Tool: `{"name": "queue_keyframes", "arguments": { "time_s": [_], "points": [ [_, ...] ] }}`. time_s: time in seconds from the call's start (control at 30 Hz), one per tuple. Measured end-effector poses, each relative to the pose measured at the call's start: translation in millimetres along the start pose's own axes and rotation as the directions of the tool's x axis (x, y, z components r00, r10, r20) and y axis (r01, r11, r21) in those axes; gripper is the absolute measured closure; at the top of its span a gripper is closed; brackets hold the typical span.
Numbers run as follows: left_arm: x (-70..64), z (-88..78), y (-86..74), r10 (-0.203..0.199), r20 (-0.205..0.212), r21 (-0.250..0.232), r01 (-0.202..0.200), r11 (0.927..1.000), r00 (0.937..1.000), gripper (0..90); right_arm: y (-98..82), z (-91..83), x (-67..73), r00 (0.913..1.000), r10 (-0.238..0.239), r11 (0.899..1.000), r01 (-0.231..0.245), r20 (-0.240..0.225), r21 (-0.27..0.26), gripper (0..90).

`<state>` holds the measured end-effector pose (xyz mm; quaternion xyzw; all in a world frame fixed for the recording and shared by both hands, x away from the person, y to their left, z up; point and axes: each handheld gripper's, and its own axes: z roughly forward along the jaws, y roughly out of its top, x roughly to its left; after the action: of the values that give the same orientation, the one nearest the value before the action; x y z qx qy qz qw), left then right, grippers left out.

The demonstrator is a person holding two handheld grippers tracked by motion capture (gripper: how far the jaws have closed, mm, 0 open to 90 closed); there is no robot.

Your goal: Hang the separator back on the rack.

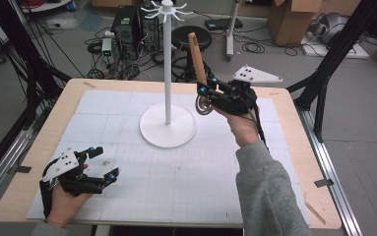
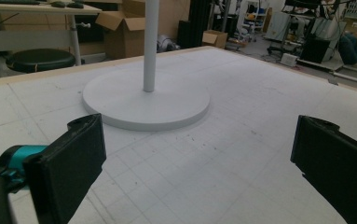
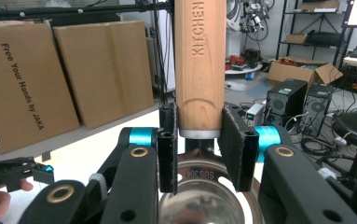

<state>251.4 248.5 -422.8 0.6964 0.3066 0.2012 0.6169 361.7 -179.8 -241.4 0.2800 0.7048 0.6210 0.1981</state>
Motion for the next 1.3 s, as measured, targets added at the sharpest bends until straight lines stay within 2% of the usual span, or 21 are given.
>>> {"name": "queue_keyframes", "arguments": {
  "time_s": [0.53,0.8,1.3],
  "points": [
    [1.0,-1.1,-0.6,-0.011,0.001,0.007,0.011,0.9999,0.9999,3.7,13.7,6.7,-5.7,0.9999,0.005,1.000,-0.005,0.012,-0.018,70.0],
    [0.4,-1.7,-0.6,-0.011,0.002,0.006,0.011,0.9999,0.9999,3.7,24.5,10.9,-1.8,0.9999,-0.004,1.000,0.005,0.013,-0.029,70.0],
    [2.4,-5.5,-0.6,-0.028,-0.002,-0.003,0.028,0.9996,0.9996,3.7,33.2,20.8,0.1,0.9996,-0.016,1.000,0.016,0.023,-0.011,70.0]
  ]
}}
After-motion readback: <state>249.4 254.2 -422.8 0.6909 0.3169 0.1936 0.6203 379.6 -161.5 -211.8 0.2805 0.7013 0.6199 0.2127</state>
